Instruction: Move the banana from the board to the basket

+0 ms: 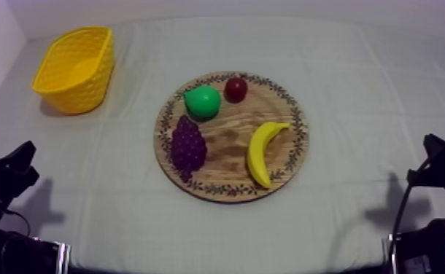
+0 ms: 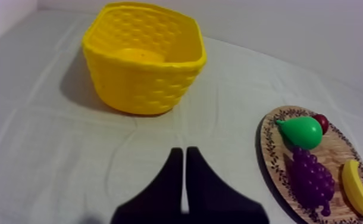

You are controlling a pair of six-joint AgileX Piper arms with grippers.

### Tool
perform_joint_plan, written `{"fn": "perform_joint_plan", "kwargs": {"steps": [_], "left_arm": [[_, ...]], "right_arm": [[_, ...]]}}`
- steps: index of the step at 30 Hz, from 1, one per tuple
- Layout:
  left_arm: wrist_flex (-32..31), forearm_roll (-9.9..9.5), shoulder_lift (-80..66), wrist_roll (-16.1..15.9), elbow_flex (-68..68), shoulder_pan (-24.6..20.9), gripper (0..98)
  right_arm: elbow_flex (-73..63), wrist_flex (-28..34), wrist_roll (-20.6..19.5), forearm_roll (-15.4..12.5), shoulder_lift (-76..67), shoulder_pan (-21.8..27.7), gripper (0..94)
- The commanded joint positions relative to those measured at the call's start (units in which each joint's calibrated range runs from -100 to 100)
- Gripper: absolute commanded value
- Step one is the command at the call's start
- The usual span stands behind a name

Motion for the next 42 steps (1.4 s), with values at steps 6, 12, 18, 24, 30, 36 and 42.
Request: {"fn": "perform_joint_plan", "kwargs": {"steps": [6, 12, 18, 24, 30, 36, 42], "left_arm": [[0.00, -0.02, 0.00, -0.28, 0.01, 0.02, 0.1], [0.00, -0.02, 0.00, -0.24, 0.01, 0.02, 0.1], [0.00, -0.02, 0.00, -0.23, 0.01, 0.02, 0.1], [0.00, -0.02, 0.00, -0.23, 0.01, 0.02, 0.1], [0.00, -0.02, 0.00, -0.20, 0.01, 0.02, 0.1], [0.00, -0.02, 0.00, -0.18, 0.01, 0.02, 0.1], [-2.15, -0.14, 0.00, -0.69, 0.57, 0.12, 0.1]], "right_arm": [[0.02, -0.11, 0.01, 0.01, -0.02, 0.00, 0.3], [0.02, -0.11, 0.01, 0.01, -0.02, 0.00, 0.3], [0.02, -0.11, 0.01, 0.01, -0.02, 0.00, 0.3], [0.02, -0.11, 0.01, 0.01, -0.02, 0.00, 0.3], [0.02, -0.11, 0.01, 0.01, -0.02, 0.00, 0.3], [0.02, -0.11, 0.01, 0.01, -0.02, 0.00, 0.3], [0.02, -0.11, 0.01, 0.01, -0.02, 0.00, 0.3]]}}
